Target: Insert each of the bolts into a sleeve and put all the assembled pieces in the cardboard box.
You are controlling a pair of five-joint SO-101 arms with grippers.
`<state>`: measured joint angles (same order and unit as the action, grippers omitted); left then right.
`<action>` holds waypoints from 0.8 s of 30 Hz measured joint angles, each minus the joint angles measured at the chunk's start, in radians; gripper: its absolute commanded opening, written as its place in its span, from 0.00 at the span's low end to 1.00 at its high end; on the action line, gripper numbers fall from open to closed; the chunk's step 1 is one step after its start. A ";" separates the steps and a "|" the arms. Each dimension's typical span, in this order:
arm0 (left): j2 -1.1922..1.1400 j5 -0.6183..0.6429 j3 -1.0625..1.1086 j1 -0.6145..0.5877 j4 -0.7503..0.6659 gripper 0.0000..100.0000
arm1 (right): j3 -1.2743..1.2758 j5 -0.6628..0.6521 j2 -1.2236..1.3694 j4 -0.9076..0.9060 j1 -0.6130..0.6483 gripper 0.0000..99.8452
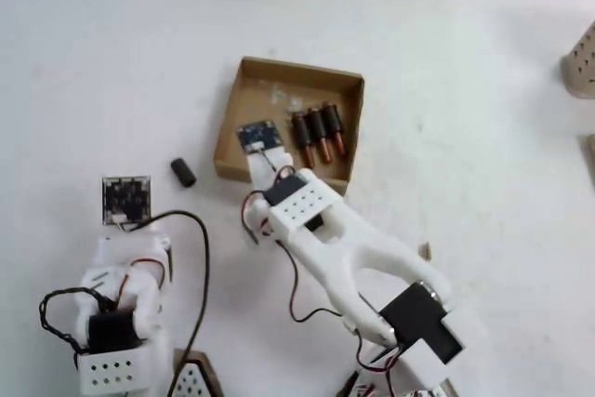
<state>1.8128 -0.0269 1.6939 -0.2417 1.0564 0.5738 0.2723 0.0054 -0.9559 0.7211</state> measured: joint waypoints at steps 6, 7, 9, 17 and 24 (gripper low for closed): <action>0.000 0.000 0.000 0.000 0.000 0.02 | 0.003 0.002 0.000 0.026 -0.002 0.08; 0.000 0.000 0.000 0.000 0.000 0.02 | 0.003 0.002 0.000 0.026 0.000 0.09; 0.000 0.000 0.000 0.000 0.000 0.02 | 0.003 0.002 0.000 0.026 0.002 0.11; 0.000 0.000 0.000 0.000 0.000 0.02 | 0.003 0.002 0.009 0.029 0.002 0.12; 0.000 0.000 0.000 0.000 0.000 0.02 | -0.014 0.002 0.104 0.080 -0.002 0.12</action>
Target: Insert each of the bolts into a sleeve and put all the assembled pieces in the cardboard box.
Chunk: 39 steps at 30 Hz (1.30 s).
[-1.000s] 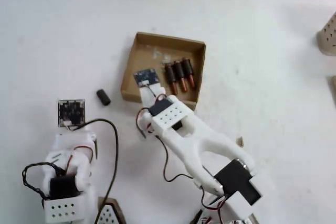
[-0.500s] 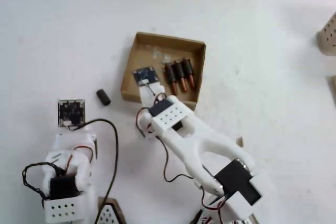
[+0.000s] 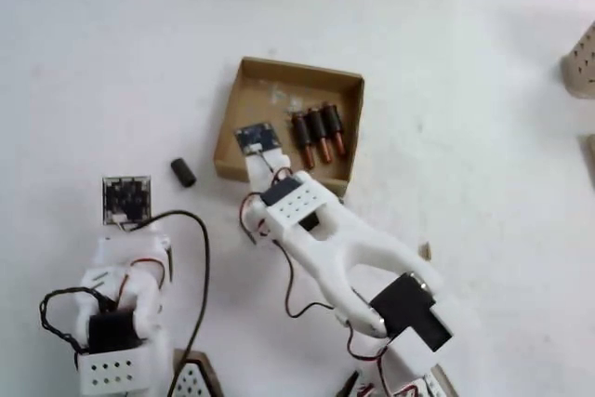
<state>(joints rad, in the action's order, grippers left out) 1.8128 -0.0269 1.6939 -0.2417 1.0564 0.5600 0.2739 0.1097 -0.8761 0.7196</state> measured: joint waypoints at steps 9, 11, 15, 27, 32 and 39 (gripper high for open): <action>0.000 0.000 0.000 0.000 0.000 0.02 | -0.060 0.000 0.052 -0.023 0.002 0.12; 0.000 0.000 0.000 0.000 0.000 0.02 | -0.060 0.000 0.052 -0.023 0.002 0.11; 0.000 0.000 0.000 0.000 0.000 0.02 | -0.061 -0.037 0.054 -0.025 -0.005 0.02; 0.000 0.000 0.000 0.000 0.000 0.02 | -0.058 -0.089 -0.101 -0.183 -0.003 0.02; 0.000 0.000 0.000 0.000 0.000 0.02 | -0.058 -0.089 -0.242 -0.301 -0.107 0.02; 0.000 0.000 0.000 0.000 0.000 0.02 | -0.058 -0.089 -0.344 -0.427 -0.397 0.02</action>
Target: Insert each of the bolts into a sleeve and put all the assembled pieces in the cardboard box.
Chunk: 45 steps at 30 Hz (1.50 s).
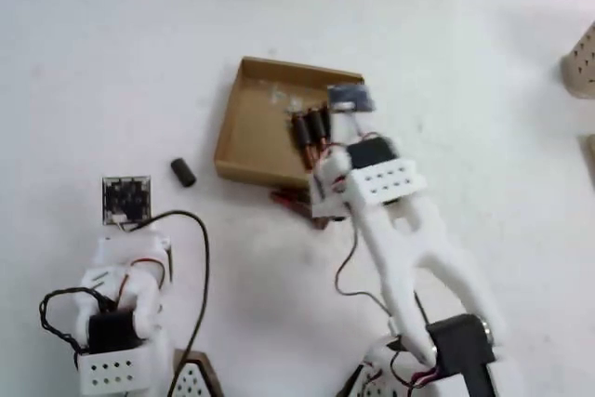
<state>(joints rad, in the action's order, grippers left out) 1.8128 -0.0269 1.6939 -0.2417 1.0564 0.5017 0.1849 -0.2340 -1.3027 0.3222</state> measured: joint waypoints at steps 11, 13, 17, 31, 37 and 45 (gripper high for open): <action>0.000 -0.048 0.000 0.000 -0.002 0.02 | 0.255 -0.100 -0.014 0.147 -0.417 0.02; 0.000 -0.081 0.000 0.000 -0.002 0.02 | 0.296 -0.167 -0.015 0.187 -0.463 0.02; 0.000 -0.095 0.000 0.000 -0.002 0.02 | 0.321 -0.259 -0.015 0.215 -0.517 0.02; -0.265 -0.095 -0.342 0.084 0.109 0.02 | 0.347 -0.493 -0.015 0.227 -0.671 0.02; -0.738 -0.064 -0.634 0.176 0.109 0.02 | 0.384 -0.525 -0.015 0.272 -0.724 0.02; -1.137 -0.068 -0.870 0.416 0.104 0.02 | 0.388 -0.528 -0.015 0.272 -0.787 0.02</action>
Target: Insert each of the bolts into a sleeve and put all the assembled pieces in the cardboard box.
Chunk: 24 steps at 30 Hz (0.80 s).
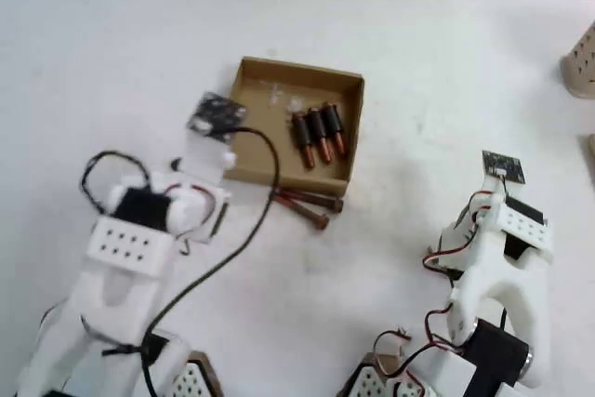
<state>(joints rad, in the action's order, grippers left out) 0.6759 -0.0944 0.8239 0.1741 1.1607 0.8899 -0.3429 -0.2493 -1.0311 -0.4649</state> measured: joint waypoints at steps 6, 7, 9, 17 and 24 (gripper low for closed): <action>-0.201 -0.192 -0.097 0.140 -0.064 0.02 | 0.000 0.000 0.000 0.005 0.000 0.02; -0.230 -0.199 -0.112 0.163 -0.077 0.02 | 0.000 0.000 0.000 0.014 -0.002 0.02; -0.282 -0.199 -0.141 0.203 -0.100 0.02 | 0.017 0.000 0.000 0.035 -0.003 0.02; -0.488 -0.100 -0.164 0.338 -0.315 0.02 | 0.032 0.000 0.000 0.048 -0.003 0.02; -0.692 -0.089 -0.164 0.387 -0.572 0.02 | 0.032 0.000 0.000 0.052 -0.003 0.02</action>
<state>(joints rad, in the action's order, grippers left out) -0.0161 -0.1834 0.6598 0.5608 0.5884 0.9221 -0.3429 -0.2493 -0.9789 -0.4680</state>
